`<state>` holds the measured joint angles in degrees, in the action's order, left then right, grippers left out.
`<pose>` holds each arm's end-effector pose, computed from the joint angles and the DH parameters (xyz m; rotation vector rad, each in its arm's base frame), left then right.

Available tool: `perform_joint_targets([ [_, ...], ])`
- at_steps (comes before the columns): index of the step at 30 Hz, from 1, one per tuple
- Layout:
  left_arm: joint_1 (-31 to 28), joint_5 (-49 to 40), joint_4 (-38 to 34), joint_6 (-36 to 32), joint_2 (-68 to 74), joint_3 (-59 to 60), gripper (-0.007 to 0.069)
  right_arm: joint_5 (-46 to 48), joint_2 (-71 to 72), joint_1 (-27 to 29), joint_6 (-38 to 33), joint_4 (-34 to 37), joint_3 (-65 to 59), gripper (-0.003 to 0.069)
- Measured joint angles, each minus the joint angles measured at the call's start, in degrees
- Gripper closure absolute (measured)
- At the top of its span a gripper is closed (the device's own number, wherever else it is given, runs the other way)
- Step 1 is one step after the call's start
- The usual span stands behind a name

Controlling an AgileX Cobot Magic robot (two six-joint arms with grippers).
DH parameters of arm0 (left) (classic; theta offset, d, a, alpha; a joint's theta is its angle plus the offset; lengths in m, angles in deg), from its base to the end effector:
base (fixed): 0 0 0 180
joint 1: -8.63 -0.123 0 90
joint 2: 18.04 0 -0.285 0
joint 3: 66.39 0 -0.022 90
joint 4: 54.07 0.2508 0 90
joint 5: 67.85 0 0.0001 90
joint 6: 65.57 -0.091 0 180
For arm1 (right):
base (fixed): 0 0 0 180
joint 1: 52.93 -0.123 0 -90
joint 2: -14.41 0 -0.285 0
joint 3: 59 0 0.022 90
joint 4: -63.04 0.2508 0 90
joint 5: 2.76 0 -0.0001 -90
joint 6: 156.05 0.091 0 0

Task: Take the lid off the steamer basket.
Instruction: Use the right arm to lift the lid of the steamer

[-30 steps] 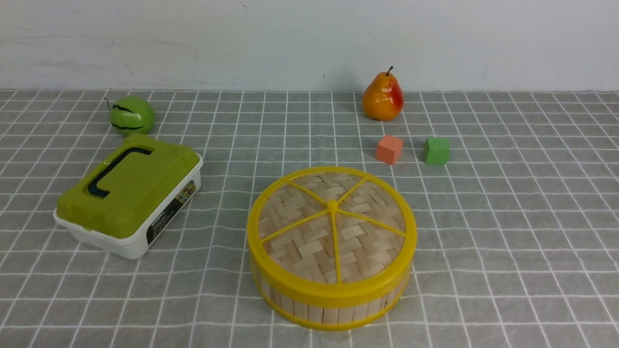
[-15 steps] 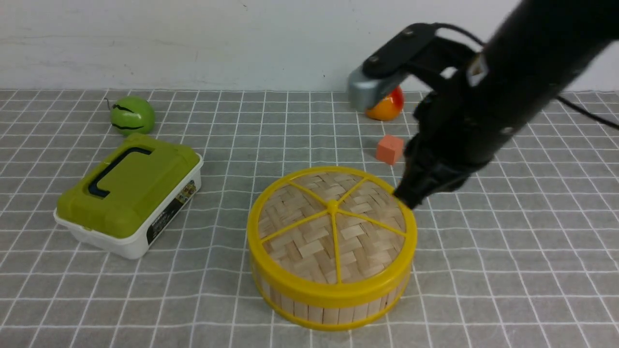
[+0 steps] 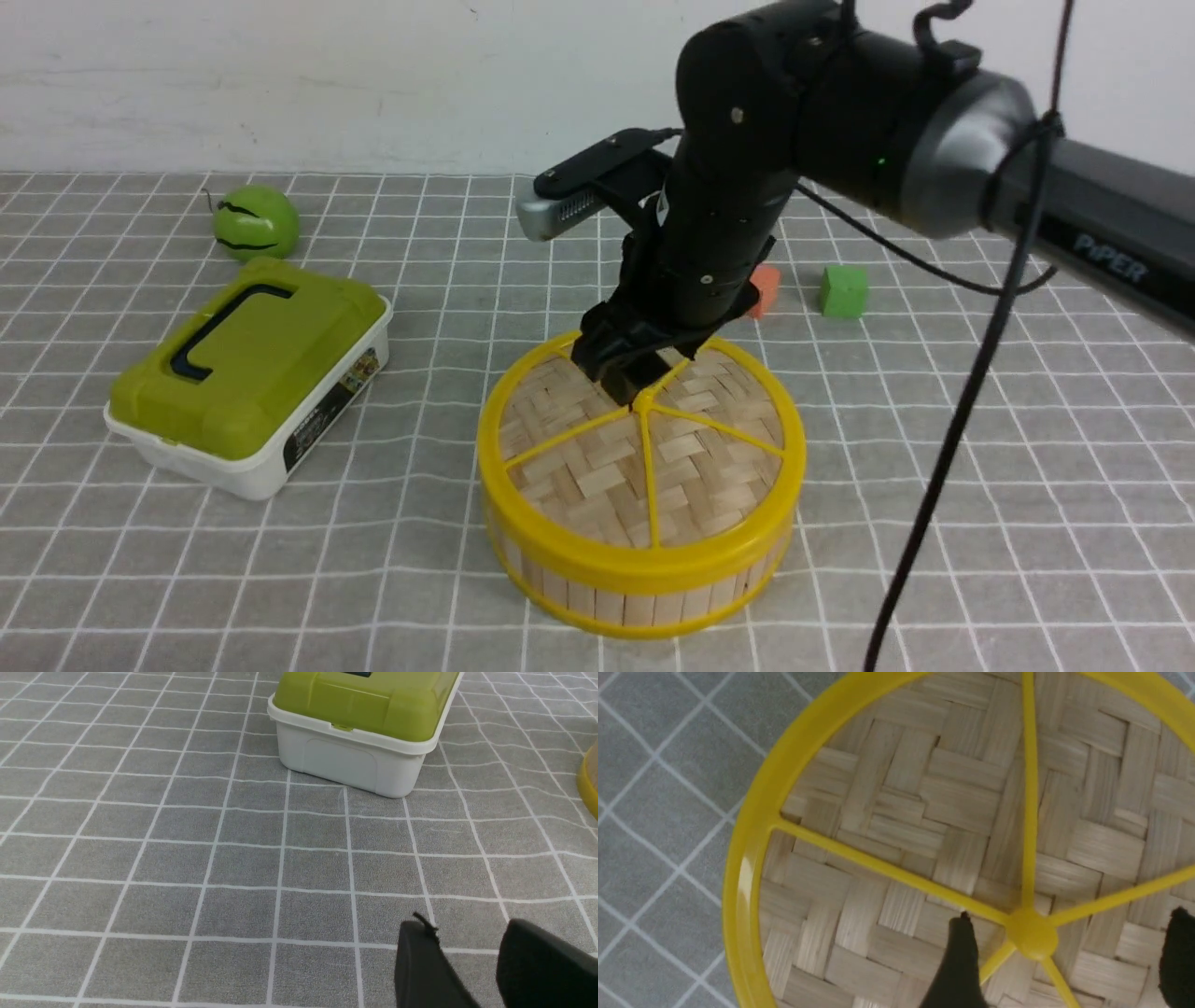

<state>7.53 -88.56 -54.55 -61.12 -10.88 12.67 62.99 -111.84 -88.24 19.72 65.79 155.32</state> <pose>0.0530 0.0007 0.1704 -0.0956 1.8641 -0.0486 0.3685 0.2659 0.2823 -0.9229 2.6132 0.2101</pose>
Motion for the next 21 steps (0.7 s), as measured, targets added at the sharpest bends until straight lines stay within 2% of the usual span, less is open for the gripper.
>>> perform_joint_targets([
  [3, 0.0, 0.0, 0.0, 0.0, 0.0, 0.0, 0.0386, 0.32, -1.39, 0.0, 0.62, 0.0, 0.11, 0.0143],
  [8, 0.0, 0.0, 0.0, 0.0, 0.0, 0.0, 0.0386, 1.52, -2.18, 0.0, 1.02, 0.0, 0.13, 0.0184],
  [14, 0.0, 0.0, 0.0, 0.0, 0.0, 0.0, 0.0386, 1.34, -2.77, 0.0, 2.14, 0.0, 0.13, 0.0297],
  [21, 0.0, 0.0, 0.0, 0.0, 0.0, 0.0, 0.0386, 1.34, -3.14, 0.0, 2.24, 0.21, 0.41, 0.0347],
])
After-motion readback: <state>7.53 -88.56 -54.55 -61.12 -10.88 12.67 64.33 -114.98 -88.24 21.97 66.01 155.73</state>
